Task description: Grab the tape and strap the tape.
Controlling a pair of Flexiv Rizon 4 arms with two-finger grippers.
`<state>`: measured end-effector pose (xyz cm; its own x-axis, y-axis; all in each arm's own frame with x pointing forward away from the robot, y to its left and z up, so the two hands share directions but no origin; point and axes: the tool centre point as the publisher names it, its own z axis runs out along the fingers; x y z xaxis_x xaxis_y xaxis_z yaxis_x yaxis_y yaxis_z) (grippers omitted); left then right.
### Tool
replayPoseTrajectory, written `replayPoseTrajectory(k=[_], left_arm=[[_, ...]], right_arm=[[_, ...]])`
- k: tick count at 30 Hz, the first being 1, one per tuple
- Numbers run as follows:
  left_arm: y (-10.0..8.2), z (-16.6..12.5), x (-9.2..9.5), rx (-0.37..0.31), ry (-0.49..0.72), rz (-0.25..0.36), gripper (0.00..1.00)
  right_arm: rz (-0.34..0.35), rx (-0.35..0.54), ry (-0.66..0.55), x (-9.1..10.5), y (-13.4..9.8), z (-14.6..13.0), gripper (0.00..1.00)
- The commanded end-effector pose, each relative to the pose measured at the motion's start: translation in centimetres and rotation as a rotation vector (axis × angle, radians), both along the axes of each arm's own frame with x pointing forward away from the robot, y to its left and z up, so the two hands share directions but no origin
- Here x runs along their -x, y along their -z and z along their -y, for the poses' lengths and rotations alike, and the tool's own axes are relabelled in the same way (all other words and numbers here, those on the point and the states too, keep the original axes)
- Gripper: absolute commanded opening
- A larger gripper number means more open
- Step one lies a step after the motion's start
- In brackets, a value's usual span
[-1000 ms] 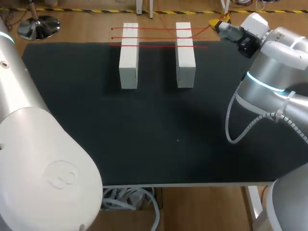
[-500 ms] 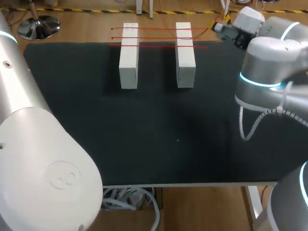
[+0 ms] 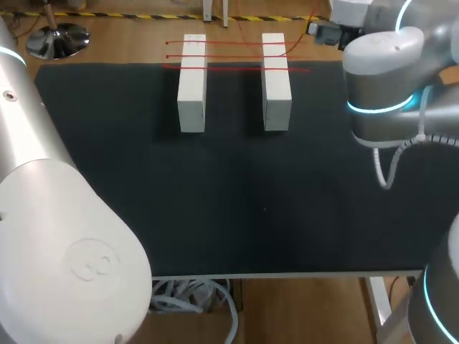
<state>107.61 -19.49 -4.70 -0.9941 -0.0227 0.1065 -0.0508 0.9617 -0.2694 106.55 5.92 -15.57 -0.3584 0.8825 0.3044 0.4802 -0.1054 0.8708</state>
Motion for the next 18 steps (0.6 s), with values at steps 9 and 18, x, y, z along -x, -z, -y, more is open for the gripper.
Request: replayPoseTrajectory(k=[9, 18], left_arm=[[-0.12, 0.03, 0.0, -0.005, 0.0, -0.001, 0.0], [-0.12, 0.03, 0.0, -0.005, 0.0, -0.001, 0.0]], right_arm=[[-0.324, 0.444, -0.041, -0.28, -0.53, -0.15, 0.0], [-0.315, 0.402, -0.084, -0.44, -0.55, -0.46, 0.0]])
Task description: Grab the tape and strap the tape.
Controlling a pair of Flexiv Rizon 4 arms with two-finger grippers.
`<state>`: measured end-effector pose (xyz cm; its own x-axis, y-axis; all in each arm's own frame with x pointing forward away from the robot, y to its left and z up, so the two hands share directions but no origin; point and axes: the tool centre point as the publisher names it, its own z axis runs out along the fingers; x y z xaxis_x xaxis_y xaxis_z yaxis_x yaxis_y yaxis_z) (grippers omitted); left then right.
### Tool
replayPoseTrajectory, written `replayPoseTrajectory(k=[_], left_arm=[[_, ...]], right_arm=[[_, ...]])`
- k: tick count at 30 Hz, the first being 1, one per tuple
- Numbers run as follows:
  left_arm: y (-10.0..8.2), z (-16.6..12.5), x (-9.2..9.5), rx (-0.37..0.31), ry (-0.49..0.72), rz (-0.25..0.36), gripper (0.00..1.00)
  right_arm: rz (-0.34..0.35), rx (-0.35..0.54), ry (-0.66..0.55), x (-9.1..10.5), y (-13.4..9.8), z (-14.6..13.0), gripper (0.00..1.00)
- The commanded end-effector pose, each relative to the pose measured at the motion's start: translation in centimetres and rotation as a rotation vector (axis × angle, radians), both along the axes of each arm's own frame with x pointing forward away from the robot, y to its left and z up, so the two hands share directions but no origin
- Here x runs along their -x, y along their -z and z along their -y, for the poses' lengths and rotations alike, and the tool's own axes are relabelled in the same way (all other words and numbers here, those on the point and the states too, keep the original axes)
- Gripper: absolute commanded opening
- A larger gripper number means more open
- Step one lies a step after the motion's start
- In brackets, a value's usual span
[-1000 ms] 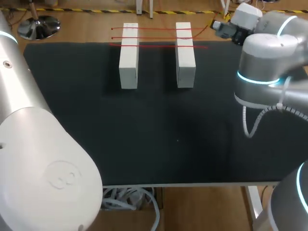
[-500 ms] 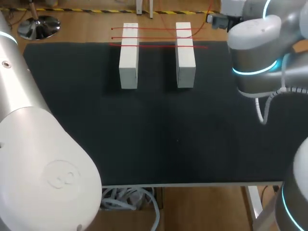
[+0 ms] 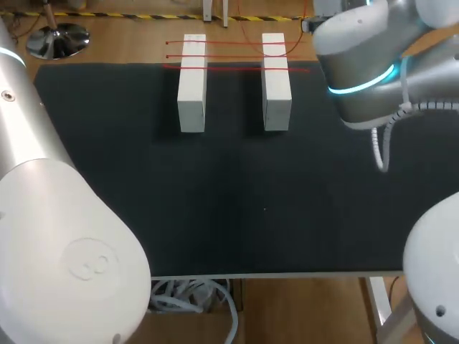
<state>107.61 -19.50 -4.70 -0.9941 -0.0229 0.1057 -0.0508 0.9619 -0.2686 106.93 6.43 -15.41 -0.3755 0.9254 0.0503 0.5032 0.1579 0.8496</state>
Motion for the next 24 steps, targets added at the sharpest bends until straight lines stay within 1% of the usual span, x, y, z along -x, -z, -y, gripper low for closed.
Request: replayPoseTrajectory(k=[1, 10, 11, 12, 13, 14, 16, 17, 18, 20, 22, 23, 24], left_arm=[[-0.1, 0.0, 0.0, -0.004, 0.0, -0.002, 0.0], [-0.1, 0.0, 0.0, -0.004, 0.0, -0.002, 0.0], [-0.1, 0.0, 0.0, -0.004, 0.0, -0.002, 0.0], [-0.1, 0.0, 0.0, -0.004, 0.0, -0.002, 0.0], [-0.1, 0.0, 0.0, -0.004, 0.0, -0.002, 0.0], [-0.1, 0.0, 0.0, -0.004, 0.0, -0.002, 0.0], [-0.1, 0.0, 0.0, -0.004, 0.0, -0.002, 0.0], [-0.1, 0.0, 0.0, -0.004, 0.0, -0.002, 0.0], [-0.1, 0.0, 0.0, -0.004, 0.0, -0.002, 0.0], [-0.1, 0.0, 0.0, -0.004, 0.0, -0.002, 0.0], [-0.1, 0.0, 0.0, -0.004, 0.0, -0.002, 0.0], [-0.1, 0.0, 0.0, -0.004, 0.0, -0.002, 0.0], [-0.1, 0.0, 0.0, -0.004, 0.0, -0.002, 0.0]], right_arm=[[-0.291, 0.116, -0.019, -0.1, -0.4, 0.1, 0.0], [-0.291, 0.116, -0.019, -0.1, -0.4, 0.1, 0.0], [-0.238, 0.193, -0.017, 0.0, -0.5, -0.1, 0.0], [-0.216, 0.223, -0.035, -0.1, -0.7, -0.3, 0.0], [-0.192, 0.292, -0.044, -0.2, -0.8, -0.4, 0.0], [-0.156, 0.32, -0.045, -0.5, -1.0, -0.4, 0.0], [-0.14, 0.363, -0.051, -0.9, -1.4, -0.3, 0.0], [-0.113, 0.386, -0.059, -1.1, -1.7, -0.2, 0.0], [-0.075, 0.428, -0.081, -1.3, -1.9, -0.2, 0.0], [-0.07, 0.448, -0.093, -1.5, -2.3, -0.2, 0.0], [-0.036, 0.498, -0.129, -1.7, -2.4, -0.3, 0.0], [-0.036, 0.497, -0.129, -1.7, -2.4, -0.3, 0.0], [-0.024, 0.515, -0.141, -1.7, -2.5, -0.3, 0.0]])
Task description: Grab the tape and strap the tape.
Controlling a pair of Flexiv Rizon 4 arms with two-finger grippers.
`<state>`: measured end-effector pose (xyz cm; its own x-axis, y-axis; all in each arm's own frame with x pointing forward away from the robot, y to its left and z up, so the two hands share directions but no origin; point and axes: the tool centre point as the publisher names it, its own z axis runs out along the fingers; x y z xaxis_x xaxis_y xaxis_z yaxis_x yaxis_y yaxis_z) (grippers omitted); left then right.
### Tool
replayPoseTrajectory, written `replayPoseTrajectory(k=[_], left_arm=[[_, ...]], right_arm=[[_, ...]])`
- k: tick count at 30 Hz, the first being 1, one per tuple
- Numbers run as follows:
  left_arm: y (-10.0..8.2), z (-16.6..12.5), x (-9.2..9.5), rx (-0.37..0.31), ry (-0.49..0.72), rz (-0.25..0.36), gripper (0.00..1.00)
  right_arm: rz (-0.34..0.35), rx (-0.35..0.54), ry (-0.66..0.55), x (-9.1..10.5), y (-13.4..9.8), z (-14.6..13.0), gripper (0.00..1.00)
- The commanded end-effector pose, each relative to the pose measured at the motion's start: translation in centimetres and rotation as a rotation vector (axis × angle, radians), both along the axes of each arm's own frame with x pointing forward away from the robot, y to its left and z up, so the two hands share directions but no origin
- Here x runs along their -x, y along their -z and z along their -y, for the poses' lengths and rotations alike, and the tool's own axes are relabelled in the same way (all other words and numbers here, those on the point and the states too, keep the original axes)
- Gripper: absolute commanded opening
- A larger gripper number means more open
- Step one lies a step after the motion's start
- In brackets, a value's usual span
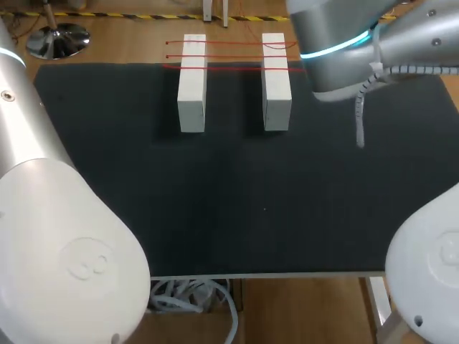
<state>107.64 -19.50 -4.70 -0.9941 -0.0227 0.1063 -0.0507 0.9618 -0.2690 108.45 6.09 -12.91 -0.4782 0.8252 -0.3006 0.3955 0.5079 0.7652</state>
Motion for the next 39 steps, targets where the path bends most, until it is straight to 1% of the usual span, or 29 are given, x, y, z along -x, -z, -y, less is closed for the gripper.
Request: replayPoseTrajectory(k=[1, 3, 5, 7, 11, 12, 17, 23, 28, 30, 32, 33, 39], left_arm=[[-0.1, 0.0, 0.0, -0.004, 0.0, -0.001, 0.0], [-0.1, 0.0, 0.0, -0.004, 0.0, -0.001, 0.0], [-0.1, 0.0, 0.0, -0.004, 0.0, -0.001, 0.0], [-0.1, 0.0, 0.0, -0.004, 0.0, -0.001, 0.0], [-0.1, 0.0, 0.0, -0.004, 0.0, -0.001, 0.0], [-0.1, 0.0, 0.0, -0.004, 0.0, -0.001, 0.0], [-0.1, 0.0, 0.0, -0.004, 0.0, -0.001, 0.0], [-0.1, 0.0, 0.0, -0.004, 0.0, -0.001, 0.0], [-0.1, 0.0, 0.0, -0.004, 0.0, -0.001, 0.0], [-0.1, 0.0, 0.0, -0.004, 0.0, -0.001, 0.0], [-0.1, 0.0, 0.0, -0.004, 0.0, -0.001, 0.0], [-0.1, 0.0, 0.0, -0.004, 0.0, -0.001, 0.0], [-0.1, 0.0, 0.0, -0.004, 0.0, -0.001, 0.0]], right_arm=[[-0.082, 0.18, 0.0, -0.2, 0.0, -0.7, 0.0], [-0.055, 0.215, -0.04, -0.2, 0.1, -1.0, 0.0], [-0.043, 0.232, -0.065, 0.0, 0.2, -1.2, 0.0], [0.007, 0.244, -0.08, 0.1, -0.1, -1.5, 0.0], [0.015, 0.228, -0.081, 0.1, -0.5, -1.9, 0.0], [0.027, 0.23, -0.084, 0.0, -0.6, -2.0, 0.0], [0.043, 0.237, -0.083, 0.0, -1.3, -2.2, 0.0], [0.048, 0.278, -0.088, 0.0, -1.8, -2.0, 0.0], [0.059, 0.294, -0.107, -0.1, -2.0, -2.0, 0.0], [0.092, 0.317, -0.117, -0.3, -2.2, -2.0, 0.0], [0.101, 0.331, -0.129, -0.4, -2.4, -2.1, 0.0], [0.12, 0.358, -0.146, -0.4, -2.4, -2.1, 0.0], [0.139, 0.405, -0.18, -0.6, -2.6, -2.3, 0.0]])
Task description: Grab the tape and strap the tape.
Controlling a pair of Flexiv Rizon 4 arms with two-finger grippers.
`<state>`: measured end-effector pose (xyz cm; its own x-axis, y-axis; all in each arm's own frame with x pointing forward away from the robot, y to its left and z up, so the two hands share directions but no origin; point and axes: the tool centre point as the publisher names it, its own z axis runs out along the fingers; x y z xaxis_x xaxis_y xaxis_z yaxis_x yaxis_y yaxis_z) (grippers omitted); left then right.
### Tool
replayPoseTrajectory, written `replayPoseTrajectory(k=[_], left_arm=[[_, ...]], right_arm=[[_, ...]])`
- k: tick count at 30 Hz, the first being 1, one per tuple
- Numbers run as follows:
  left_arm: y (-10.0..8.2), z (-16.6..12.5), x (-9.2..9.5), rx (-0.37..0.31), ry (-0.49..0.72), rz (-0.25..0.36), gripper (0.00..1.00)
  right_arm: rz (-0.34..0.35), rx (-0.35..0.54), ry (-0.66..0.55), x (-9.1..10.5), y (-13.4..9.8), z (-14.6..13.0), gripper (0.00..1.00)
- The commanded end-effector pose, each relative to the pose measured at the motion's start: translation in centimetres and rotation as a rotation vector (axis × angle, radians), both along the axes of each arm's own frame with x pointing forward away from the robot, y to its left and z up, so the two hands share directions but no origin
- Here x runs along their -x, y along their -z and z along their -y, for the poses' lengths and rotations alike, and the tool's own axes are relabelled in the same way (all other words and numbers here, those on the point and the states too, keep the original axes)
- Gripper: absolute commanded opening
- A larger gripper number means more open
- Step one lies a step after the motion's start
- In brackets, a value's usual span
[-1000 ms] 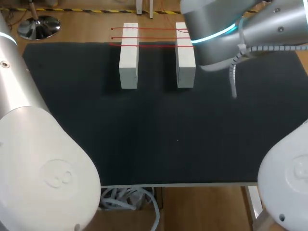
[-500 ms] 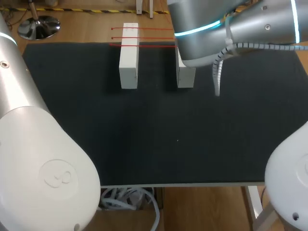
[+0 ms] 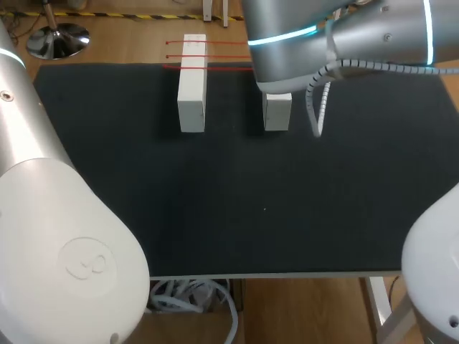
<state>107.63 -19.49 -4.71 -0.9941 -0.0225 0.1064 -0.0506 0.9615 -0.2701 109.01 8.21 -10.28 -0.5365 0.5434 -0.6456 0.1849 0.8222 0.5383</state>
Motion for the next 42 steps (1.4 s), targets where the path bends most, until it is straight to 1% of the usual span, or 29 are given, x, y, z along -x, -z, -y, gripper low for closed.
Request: replayPoseTrajectory(k=[1, 8, 11, 15, 20, 25, 28, 30, 31, 42], left_arm=[[-0.1, 0.0, 0.0, -0.005, 0.0, -0.001, 0.0], [-0.1, 0.0, 0.0, -0.005, 0.0, -0.001, 0.0], [-0.1, 0.0, 0.0, -0.005, 0.0, -0.001, 0.0], [-0.1, 0.0, 0.0, -0.005, 0.0, -0.001, 0.0], [-0.1, 0.0, 0.0, -0.005, 0.0, -0.001, 0.0], [-0.1, 0.0, 0.0, -0.005, 0.0, -0.001, 0.0], [-0.1, 0.0, 0.0, -0.005, 0.0, -0.001, 0.0], [-0.1, 0.0, 0.0, -0.005, 0.0, -0.001, 0.0], [-0.1, 0.0, 0.0, -0.005, 0.0, -0.001, 0.0], [-0.1, 0.0, 0.0, -0.005, 0.0, -0.001, 0.0]], right_arm=[[0.003, 0.019, -0.008, -0.1, 0.0, -0.2, 0.0], [-0.006, 0.048, -0.018, -0.2, 0.0, -0.4, 0.0], [-0.014, 0.06, 0.003, -0.3, -0.1, -0.6, 0.0], [-0.003, 0.05, 0.033, -0.6, -0.4, -1.1, 0.0], [0.009, 0.062, 0.034, -0.7, -0.6, -1.4, 0.0], [0.004, 0.064, 0.031, -0.6, -0.7, -1.9, 0.0], [0.0, 0.061, 0.023, -0.5, -0.7, -2.1, 0.0], [0.003, 0.035, 0.013, -0.5, -0.7, -2.2, 0.0], [0.004, -0.003, -0.002, -0.5, -0.9, -2.3, 0.0], [0.004, -0.003, -0.002, -0.5, -0.9, -2.3, 0.0]])
